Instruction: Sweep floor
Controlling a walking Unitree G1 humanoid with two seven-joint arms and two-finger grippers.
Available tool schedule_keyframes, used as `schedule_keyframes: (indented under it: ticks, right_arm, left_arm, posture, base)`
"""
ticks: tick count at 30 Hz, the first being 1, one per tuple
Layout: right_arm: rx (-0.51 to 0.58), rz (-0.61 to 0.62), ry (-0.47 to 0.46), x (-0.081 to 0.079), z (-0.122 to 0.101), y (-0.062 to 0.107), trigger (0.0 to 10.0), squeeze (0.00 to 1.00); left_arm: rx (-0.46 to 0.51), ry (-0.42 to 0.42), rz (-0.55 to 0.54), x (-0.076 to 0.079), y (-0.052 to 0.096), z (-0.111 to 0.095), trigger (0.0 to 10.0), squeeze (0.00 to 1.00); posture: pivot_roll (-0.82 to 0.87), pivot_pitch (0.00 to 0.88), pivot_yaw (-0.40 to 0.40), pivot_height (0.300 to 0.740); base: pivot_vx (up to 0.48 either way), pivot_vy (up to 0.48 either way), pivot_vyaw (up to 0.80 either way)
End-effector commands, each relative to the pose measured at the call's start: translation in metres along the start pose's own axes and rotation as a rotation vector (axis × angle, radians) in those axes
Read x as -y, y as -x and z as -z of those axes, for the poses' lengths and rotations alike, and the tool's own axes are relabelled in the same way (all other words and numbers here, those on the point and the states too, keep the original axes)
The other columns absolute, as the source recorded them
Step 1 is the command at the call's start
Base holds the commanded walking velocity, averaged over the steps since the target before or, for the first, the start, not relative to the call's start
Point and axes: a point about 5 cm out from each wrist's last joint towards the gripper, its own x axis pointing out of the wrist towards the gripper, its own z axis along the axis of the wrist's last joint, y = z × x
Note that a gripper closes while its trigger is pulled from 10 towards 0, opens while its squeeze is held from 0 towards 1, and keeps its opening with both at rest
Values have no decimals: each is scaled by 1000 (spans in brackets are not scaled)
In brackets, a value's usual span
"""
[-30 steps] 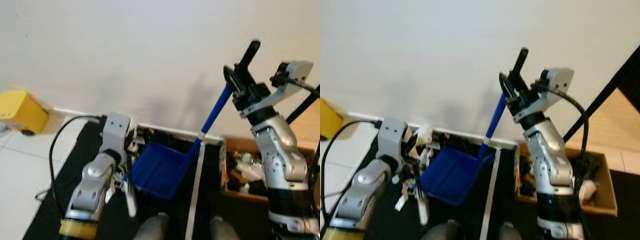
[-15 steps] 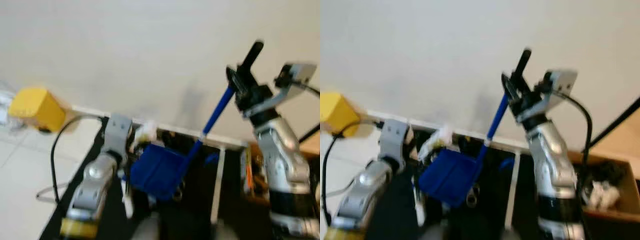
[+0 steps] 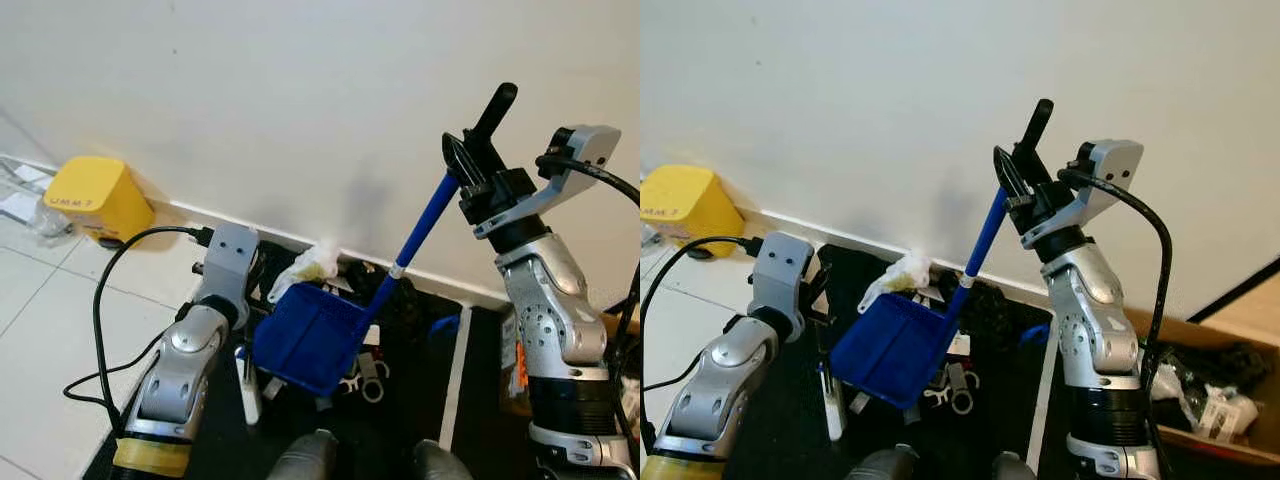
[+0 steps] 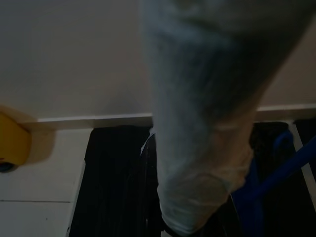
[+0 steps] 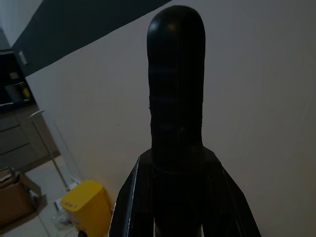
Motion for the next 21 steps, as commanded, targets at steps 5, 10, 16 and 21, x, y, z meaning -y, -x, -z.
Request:
schedule_keyframes:
  ticks: [5,10,16,21]
  right_arm:
    - [25,-7,-7,0,-5,0,10000,0]
    - [23,-11,-6,0,-4,0,10000,0]
    - [16,-21,-5,-1,-3,0,10000,0]
    - [5,-25,-3,-2,0,0,10000,0]
  left_arm:
    - [8,-26,9,0,1,-1,10000,0]
    - [1,-15,1,0,1,1,10000,0]
    - [-1,-19,-6,0,1,3,10000,0]
    - [2,-20,-7,-1,1,4,10000,0]
  posture:
    - [127,157,71,740]
    - [125,152,67,740]
    - [124,151,66,740]
    - [124,151,66,740]
  base:
    - [153,-409,0]
    - [146,-146,0]
    - [0,0,0]
    - [0,0,0]
